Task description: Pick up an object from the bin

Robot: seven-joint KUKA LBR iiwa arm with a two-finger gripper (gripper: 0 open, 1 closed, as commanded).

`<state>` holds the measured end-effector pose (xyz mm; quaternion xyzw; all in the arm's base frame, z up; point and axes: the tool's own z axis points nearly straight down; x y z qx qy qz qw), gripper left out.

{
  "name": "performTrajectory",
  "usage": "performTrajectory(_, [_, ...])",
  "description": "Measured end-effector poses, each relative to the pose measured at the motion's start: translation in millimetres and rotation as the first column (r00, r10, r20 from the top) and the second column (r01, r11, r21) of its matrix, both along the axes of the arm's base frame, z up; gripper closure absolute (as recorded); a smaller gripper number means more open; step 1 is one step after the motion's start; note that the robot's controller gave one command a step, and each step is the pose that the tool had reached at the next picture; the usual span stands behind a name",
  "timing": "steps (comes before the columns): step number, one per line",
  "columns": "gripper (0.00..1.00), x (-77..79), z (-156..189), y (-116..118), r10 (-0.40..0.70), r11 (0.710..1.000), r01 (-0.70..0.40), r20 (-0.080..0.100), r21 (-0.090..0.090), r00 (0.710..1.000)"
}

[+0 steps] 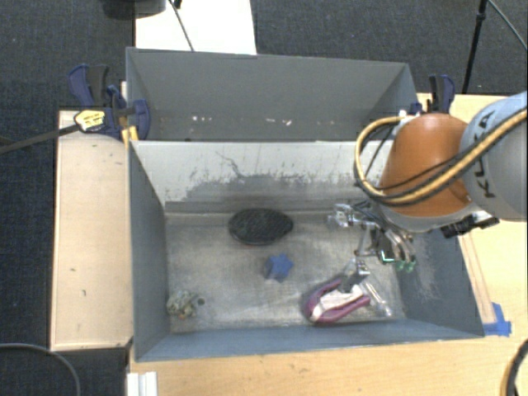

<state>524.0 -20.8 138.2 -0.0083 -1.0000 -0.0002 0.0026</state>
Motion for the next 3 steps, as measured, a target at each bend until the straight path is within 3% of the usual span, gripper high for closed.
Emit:
performTrajectory(1, [0.00,-26.4,-62,4,0.504,0.864,-0.504,0.003,0.000,0.864])
performTrajectory(2, [1.00,-33.1,-63,-1,0.501,0.865,-0.501,-0.028,0.006,0.865])
performTrajectory(3, [1.00,-41.1,75,4,0.594,0.804,-0.594,0.012,-0.006,0.804])
